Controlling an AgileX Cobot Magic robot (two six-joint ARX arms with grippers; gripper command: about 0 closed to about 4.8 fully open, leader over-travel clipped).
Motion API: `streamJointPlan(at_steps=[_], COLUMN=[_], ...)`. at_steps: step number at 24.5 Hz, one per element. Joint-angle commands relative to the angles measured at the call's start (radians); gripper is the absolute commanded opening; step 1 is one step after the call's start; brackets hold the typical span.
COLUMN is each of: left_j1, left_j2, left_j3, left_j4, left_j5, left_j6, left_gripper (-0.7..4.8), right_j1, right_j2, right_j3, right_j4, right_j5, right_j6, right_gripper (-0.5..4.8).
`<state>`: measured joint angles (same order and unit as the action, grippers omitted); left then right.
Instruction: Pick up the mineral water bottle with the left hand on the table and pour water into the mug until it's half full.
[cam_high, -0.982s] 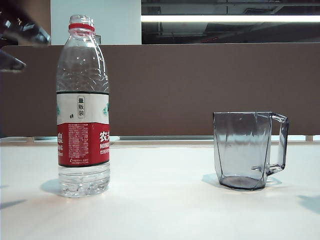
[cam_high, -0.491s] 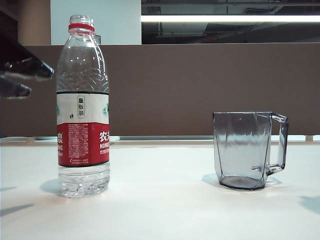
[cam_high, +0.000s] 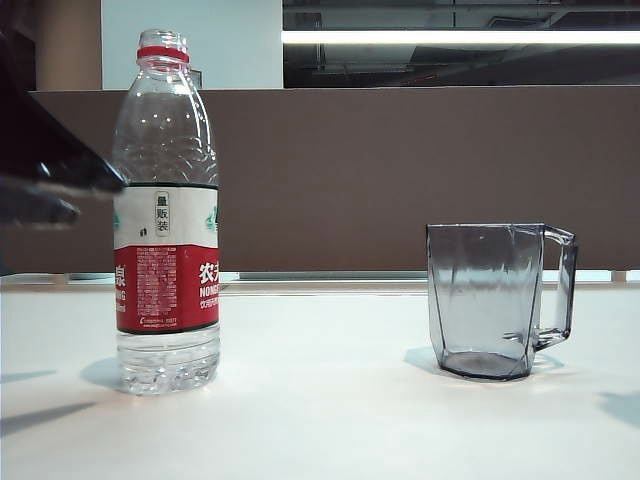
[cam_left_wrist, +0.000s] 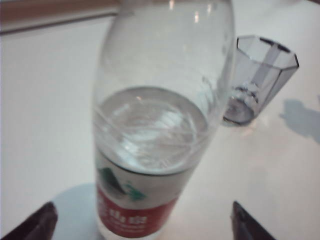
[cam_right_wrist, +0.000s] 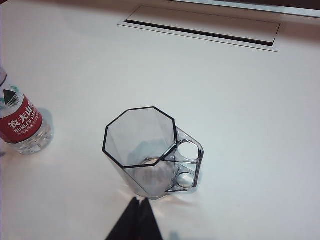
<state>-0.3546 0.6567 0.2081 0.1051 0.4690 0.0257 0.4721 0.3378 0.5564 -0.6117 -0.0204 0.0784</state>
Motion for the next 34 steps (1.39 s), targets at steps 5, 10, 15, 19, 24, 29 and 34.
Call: streamJointPlan(at_steps=[5, 10, 15, 19, 24, 29, 34], left_j1=[-0.097, -0.097, -0.097, -0.098, -0.097, -0.097, -0.098], left_j2=[0.184, 0.241, 0.262, 0.301, 0.400, 0.482, 0.506], left_j3=[0.001, 0.001, 0.001, 0.002, 0.002, 0.006, 0.014], left_j4=[0.243, 0.317, 0.371, 0.418, 0.533, 0.655, 0.682], left_j5=[-0.070, -0.069, -0.068, -0.063, -0.061, -0.061, -0.038], left_j6=[0.001, 0.000, 0.001, 0.000, -0.009, -0.030, -0.046], left_gripper=[4.79, 4.79, 4.79, 4.79, 4.79, 4.79, 4.79], right_j1=[0.001, 0.001, 0.000, 0.000, 0.000, 0.000, 0.000], right_j2=[-0.005, -0.008, -0.008, -0.008, -0.009, -0.009, -0.009], right_j3=[0.008, 0.008, 0.008, 0.008, 0.008, 0.008, 0.008], right_j4=[0.014, 0.014, 0.013, 0.013, 0.011, 0.010, 0.010], right_j5=[-0.008, -0.008, -0.008, -0.008, -0.009, -0.008, -0.008], right_j6=[-0.004, -0.004, -0.004, -0.004, -0.004, -0.004, -0.004], right_gripper=[-0.01, -0.02, -0.01, -0.01, -0.01, -0.01, -0.01])
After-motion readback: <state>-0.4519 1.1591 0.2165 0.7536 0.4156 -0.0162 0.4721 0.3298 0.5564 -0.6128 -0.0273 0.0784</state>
